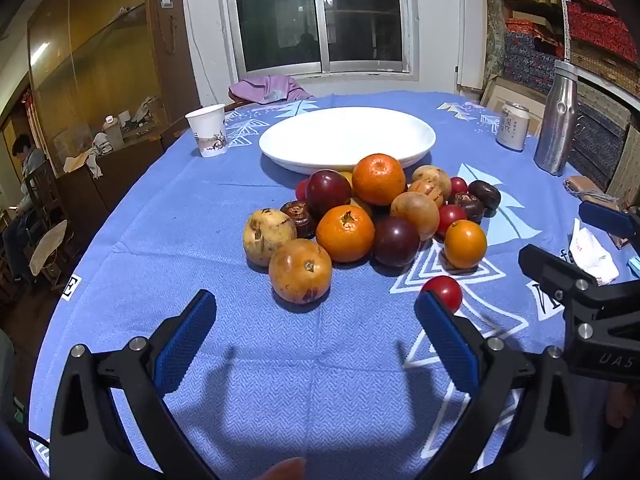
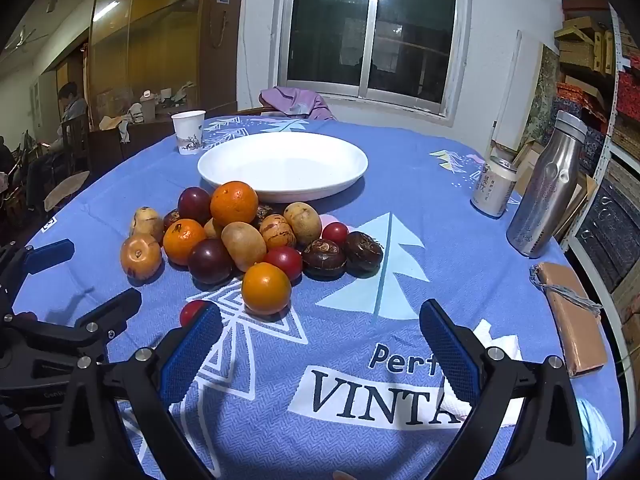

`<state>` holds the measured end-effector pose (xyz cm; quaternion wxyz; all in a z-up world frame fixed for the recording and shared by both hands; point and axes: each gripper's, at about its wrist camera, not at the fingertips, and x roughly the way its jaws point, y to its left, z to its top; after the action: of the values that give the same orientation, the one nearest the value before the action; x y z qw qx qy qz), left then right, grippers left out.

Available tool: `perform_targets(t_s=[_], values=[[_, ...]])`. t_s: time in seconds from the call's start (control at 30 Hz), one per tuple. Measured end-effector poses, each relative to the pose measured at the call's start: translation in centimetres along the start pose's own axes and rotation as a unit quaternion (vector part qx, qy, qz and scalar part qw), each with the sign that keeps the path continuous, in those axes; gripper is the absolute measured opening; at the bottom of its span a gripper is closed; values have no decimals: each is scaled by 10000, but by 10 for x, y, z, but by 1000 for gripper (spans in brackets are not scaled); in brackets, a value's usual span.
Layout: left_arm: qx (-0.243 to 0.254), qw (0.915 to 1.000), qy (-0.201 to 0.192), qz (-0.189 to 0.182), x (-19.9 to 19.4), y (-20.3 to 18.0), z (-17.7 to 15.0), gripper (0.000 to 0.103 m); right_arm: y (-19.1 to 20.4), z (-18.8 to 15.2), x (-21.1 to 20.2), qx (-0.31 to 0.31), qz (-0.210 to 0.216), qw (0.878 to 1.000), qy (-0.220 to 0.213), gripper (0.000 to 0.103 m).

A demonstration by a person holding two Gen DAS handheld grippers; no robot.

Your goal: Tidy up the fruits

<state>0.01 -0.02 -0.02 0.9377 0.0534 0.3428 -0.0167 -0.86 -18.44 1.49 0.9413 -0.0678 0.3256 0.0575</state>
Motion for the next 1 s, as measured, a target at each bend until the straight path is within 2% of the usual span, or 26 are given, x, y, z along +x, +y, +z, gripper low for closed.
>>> perform_targets(t_s=[1.0], values=[[-8, 10000, -45, -12, -1, 0, 0, 99, 0, 0, -3, -2, 13, 10000, -30, 100]])
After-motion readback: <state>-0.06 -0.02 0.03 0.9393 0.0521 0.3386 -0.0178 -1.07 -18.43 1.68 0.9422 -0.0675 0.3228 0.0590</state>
